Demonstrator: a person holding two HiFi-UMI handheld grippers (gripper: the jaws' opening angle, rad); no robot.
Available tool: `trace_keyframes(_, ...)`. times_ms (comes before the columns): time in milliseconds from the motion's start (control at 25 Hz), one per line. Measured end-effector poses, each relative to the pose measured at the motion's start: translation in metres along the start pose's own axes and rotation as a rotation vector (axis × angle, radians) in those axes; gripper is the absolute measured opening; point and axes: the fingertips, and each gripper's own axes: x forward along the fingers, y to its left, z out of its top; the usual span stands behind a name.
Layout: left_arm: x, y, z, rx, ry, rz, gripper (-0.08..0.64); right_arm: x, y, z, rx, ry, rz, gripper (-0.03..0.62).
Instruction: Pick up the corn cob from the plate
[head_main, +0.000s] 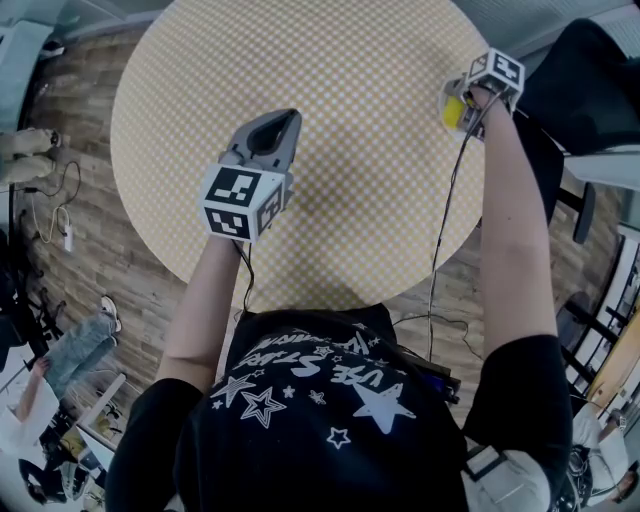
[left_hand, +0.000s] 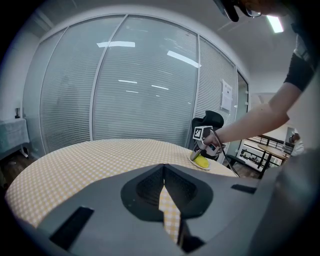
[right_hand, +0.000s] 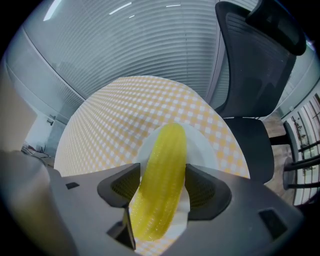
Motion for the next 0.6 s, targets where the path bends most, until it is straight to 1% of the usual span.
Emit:
trace_keyframes(240,0.0003,-0.0031,-0.0038,0.004,0.014,-0.001,0.008,0.0008,0.0005,-0.0001,-0.034,0.044,0.000,0.262)
trace_keyframes(440,0.0012,-0.0070,-0.0048,0.015,0.021,0.001,0.008,0.0000,-0.0017,-0.0037,-0.121,0.133,-0.046,0.259)
trace_keyframes(520,0.0013,-0.0067,-0.0044,0.017,0.021,0.006,0.008,0.0013,-0.0040,-0.0062,-0.131,0.162,-0.059,0.259)
trace_keyframes(600,0.0010,-0.0058,-0.0041,0.017,0.020,0.010,0.008,0.0017,-0.0039,-0.0078,-0.138,0.169,-0.057,0.259)
